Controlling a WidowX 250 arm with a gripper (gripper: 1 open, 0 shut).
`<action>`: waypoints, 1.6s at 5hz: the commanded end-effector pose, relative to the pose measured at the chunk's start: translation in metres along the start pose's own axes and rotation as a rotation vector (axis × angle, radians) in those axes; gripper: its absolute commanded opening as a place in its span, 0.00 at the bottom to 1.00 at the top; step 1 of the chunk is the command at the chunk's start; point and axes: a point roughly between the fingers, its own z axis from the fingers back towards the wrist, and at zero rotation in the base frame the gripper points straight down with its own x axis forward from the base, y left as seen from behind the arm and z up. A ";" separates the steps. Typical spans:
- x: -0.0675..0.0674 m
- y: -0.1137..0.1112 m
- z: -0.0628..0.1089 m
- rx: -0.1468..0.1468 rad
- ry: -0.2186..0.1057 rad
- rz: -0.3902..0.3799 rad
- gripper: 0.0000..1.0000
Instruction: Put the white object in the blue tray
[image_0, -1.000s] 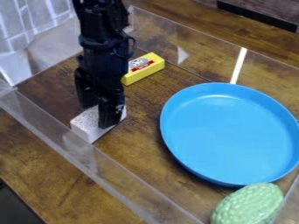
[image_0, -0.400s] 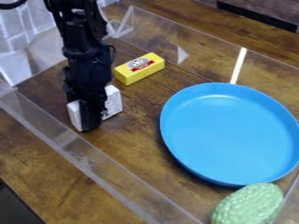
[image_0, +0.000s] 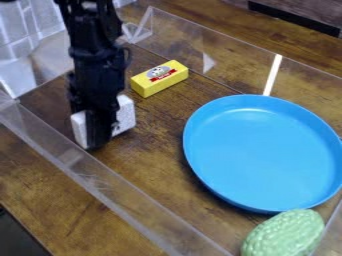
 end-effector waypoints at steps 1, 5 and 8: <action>0.017 -0.003 0.061 0.085 -0.120 -0.001 0.00; 0.087 -0.121 0.113 0.158 -0.272 -0.186 0.00; 0.119 -0.087 0.102 0.182 -0.255 -0.042 0.00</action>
